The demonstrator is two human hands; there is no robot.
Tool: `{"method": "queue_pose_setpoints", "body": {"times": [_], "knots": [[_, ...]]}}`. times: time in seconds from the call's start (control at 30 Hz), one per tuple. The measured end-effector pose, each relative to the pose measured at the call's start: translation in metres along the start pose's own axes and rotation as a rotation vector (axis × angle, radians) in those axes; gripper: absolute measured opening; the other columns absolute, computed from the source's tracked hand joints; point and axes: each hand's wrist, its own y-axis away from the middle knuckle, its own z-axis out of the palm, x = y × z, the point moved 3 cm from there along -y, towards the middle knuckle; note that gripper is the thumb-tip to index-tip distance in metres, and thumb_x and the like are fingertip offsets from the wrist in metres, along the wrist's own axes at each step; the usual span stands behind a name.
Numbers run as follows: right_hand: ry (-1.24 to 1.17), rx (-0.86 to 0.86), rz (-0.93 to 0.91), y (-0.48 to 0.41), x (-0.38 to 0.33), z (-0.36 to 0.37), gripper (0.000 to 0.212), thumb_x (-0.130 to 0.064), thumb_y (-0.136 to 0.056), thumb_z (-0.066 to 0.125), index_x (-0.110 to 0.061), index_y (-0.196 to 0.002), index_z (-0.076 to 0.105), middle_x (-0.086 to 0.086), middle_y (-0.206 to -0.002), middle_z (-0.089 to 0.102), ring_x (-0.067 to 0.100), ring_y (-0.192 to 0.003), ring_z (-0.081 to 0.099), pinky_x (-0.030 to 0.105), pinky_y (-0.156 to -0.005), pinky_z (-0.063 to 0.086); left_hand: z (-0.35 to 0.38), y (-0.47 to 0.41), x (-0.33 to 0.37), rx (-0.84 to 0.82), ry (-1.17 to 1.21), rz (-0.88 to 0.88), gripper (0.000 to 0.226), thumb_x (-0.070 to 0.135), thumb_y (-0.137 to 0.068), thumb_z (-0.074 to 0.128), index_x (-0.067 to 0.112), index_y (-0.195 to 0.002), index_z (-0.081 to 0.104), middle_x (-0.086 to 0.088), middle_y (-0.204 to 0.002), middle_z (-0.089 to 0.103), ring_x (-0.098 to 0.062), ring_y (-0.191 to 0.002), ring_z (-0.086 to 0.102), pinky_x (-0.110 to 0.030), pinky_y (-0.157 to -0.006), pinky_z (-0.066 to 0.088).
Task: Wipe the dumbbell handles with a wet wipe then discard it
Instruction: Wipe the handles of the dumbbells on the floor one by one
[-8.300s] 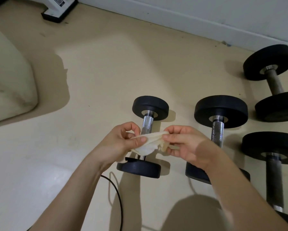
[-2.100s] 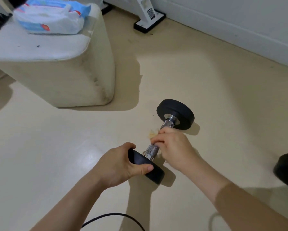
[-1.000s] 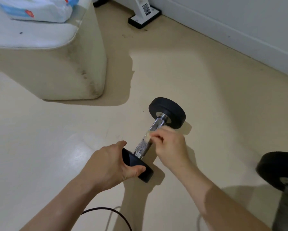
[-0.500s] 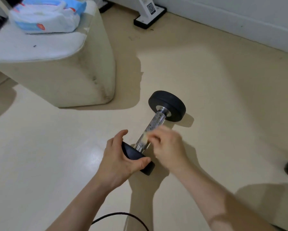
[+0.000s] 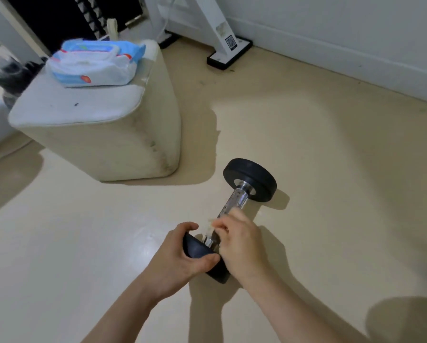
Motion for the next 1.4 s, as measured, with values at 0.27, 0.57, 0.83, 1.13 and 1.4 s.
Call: {"method": "queue_pose_setpoints", "body": {"times": [0.27, 0.57, 0.83, 1.13, 1.4], "knots": [[0.151, 0.041, 0.032, 0.010, 0.022, -0.032, 0.013, 0.002, -0.072, 0.063, -0.010, -0.072, 0.069, 0.004, -0.084, 0.061, 0.023, -0.069, 0.063, 0.030, -0.061, 0.051, 0.034, 0.028, 0.014, 0.022, -0.439, 0.296, 0.067, 0.081, -0.063, 0.040, 0.049, -0.122, 0.039, 0.017, -0.121, 0.029, -0.010, -0.115, 0.025, -0.022, -0.098, 0.030], [0.075, 0.037, 0.062, 0.044, 0.045, -0.059, 0.015, -0.003, -0.076, 0.064, -0.015, -0.079, 0.074, 0.000, -0.084, 0.066, 0.013, -0.072, 0.060, 0.022, -0.069, 0.048, 0.066, 0.032, 0.030, -0.081, -0.393, 0.125, 0.094, 0.071, -0.061, 0.069, 0.032, -0.137, 0.031, 0.013, -0.131, 0.036, -0.006, -0.114, 0.044, -0.015, -0.088, 0.035], [0.113, -0.028, 0.027, 0.037, 0.036, -0.052, 0.016, -0.007, -0.079, 0.056, -0.013, -0.076, 0.072, 0.002, -0.084, 0.061, 0.019, -0.069, 0.060, 0.022, -0.063, 0.041, 0.039, 0.020, 0.018, -0.245, 0.090, -0.042, 0.079, 0.054, -0.059, 0.075, 0.036, -0.130, 0.046, 0.012, -0.122, 0.054, 0.003, -0.108, 0.053, -0.010, -0.080, 0.042], [0.239, -0.130, 0.002, 0.039, 0.046, -0.073, 0.014, 0.000, -0.082, 0.060, -0.009, -0.081, 0.072, 0.003, -0.089, 0.064, 0.017, -0.081, 0.061, 0.014, -0.073, 0.040, 0.061, 0.026, 0.032, -0.260, -0.561, 0.228, 0.070, 0.081, -0.049, 0.060, 0.049, -0.110, 0.049, 0.019, -0.109, 0.041, -0.011, -0.103, 0.042, -0.025, -0.089, 0.042], [0.143, 0.060, 0.112, 0.061, 0.068, -0.098, 0.016, 0.007, -0.075, 0.060, -0.003, -0.078, 0.072, 0.000, -0.081, 0.064, 0.000, -0.082, 0.058, -0.001, -0.076, 0.035, 0.094, 0.035, 0.044, -0.246, -0.393, 0.266, 0.041, 0.065, -0.058, 0.073, 0.045, -0.089, 0.054, 0.016, -0.100, 0.038, -0.010, -0.101, 0.032, -0.009, -0.075, 0.030]]}}
